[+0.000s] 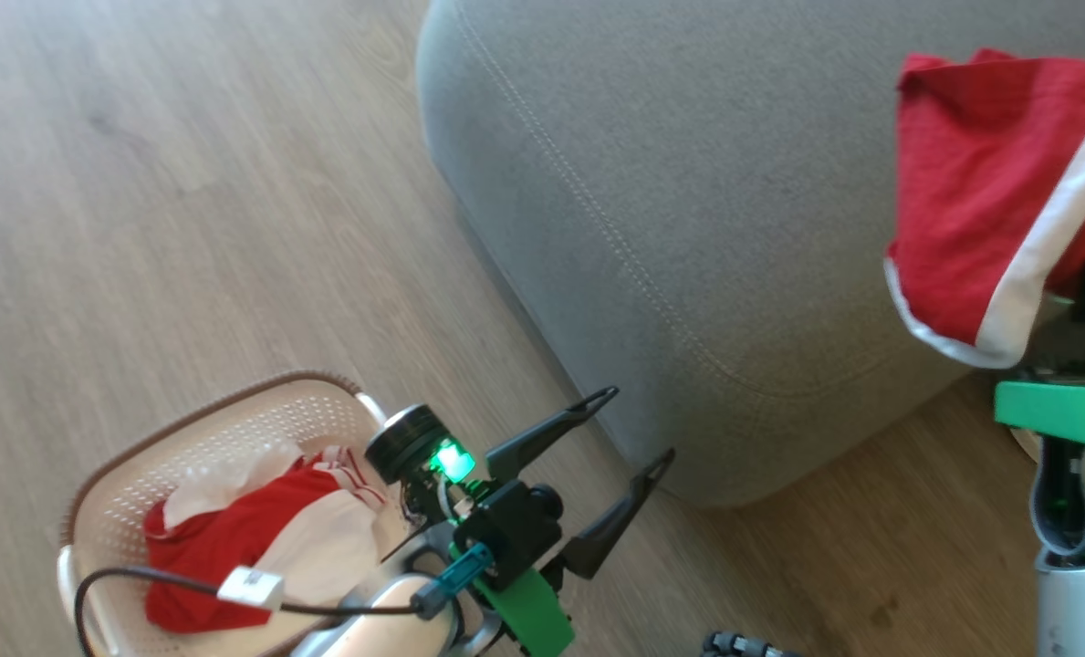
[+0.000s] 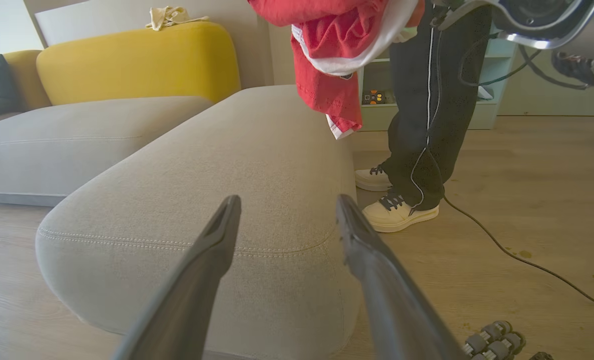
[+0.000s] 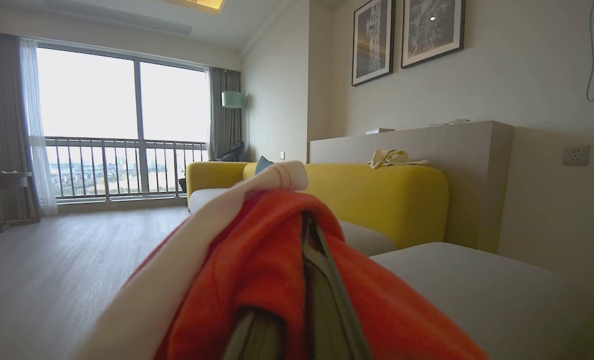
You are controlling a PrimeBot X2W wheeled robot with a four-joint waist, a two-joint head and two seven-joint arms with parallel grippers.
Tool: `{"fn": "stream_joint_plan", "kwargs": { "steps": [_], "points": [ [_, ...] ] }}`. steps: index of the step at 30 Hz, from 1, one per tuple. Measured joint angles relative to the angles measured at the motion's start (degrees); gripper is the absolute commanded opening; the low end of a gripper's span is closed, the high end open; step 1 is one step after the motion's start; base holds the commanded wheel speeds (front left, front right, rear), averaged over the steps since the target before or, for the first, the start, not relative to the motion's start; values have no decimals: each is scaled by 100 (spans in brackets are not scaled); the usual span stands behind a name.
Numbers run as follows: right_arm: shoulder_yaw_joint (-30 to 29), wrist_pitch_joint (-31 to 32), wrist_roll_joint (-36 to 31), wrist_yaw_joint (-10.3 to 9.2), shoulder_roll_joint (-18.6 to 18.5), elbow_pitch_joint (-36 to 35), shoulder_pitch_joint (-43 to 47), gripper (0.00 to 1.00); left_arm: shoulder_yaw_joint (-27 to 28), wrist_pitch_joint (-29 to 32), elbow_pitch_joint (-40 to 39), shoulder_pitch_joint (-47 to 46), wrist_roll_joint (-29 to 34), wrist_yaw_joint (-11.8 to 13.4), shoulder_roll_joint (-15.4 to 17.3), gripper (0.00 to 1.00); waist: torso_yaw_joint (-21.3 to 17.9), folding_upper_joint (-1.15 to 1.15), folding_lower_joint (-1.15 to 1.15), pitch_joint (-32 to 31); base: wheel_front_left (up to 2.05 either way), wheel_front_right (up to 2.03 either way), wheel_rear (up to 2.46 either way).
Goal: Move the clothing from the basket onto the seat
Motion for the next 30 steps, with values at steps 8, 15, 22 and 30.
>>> {"fn": "stream_joint_plan", "kwargs": {
  "steps": [8, 15, 22, 30],
  "points": [
    [-459, 0, 148, 0, 38, -211, 243, 0, -500, 0, 171, -395, -212, 0, 34, 100, -177, 0, 0, 177, 0, 0, 0],
    [-539, 0, 148, 0, 56, -279, 347, 0, -570, 0, 185, -420, -275, 0, 34, 100, -173, 0, 0, 173, 0, 0, 0],
    [-590, 0, 53, 0, 65, -275, 287, 0, -511, 0, 178, -419, -258, 0, 81, 100, -161, 0, 0, 265, 0, 0, 0],
    [-1163, 0, 145, 0, 8, -45, -797, 0, -595, 0, 157, -465, -103, 0, 509, 100, -208, 0, 0, 836, 0, 0, 0]
  ]
}}
